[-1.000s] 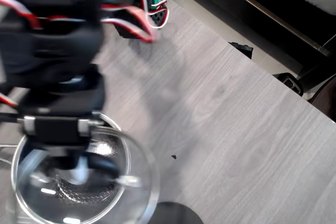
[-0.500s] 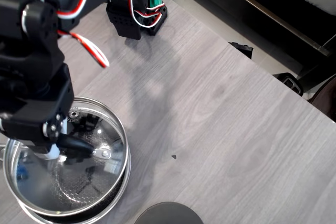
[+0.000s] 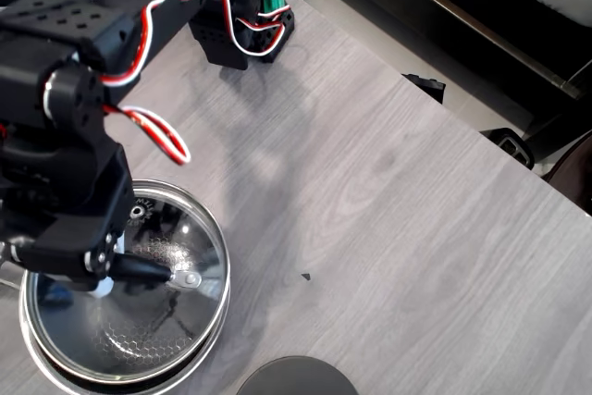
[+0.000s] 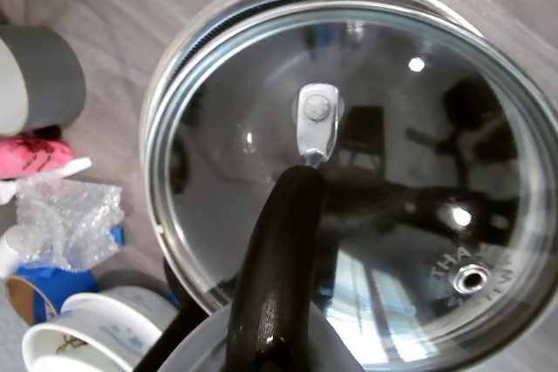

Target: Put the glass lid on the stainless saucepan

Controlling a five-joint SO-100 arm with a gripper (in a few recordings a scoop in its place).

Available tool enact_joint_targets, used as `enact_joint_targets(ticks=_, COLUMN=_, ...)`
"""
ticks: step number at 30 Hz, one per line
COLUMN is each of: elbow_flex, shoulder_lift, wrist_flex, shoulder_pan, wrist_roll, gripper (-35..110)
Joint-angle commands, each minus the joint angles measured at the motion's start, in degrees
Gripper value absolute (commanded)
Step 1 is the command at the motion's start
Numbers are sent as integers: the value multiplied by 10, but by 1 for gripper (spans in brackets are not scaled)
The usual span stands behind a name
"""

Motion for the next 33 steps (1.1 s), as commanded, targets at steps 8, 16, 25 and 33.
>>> enact_joint_targets(ticks=8, elbow_flex=-18, shoulder_lift=9, wrist_flex=-44, shoulder_pan=-2, wrist_roll=-5, gripper=0)
enact_joint_targets(ticks=16, elbow_flex=-18, shoulder_lift=-23, wrist_flex=-36, shoulder_pan=4, wrist_roll=-5, gripper=0)
enact_joint_targets(ticks=25, elbow_flex=-18, shoulder_lift=-39, wrist_flex=-25, shoulder_pan=12, wrist_roll=-11, gripper=11)
enact_joint_targets(ticks=33, elbow_flex=-18, shoulder_lift=11, wrist_flex=21, shoulder_pan=-4, wrist_roll=-12, gripper=18)
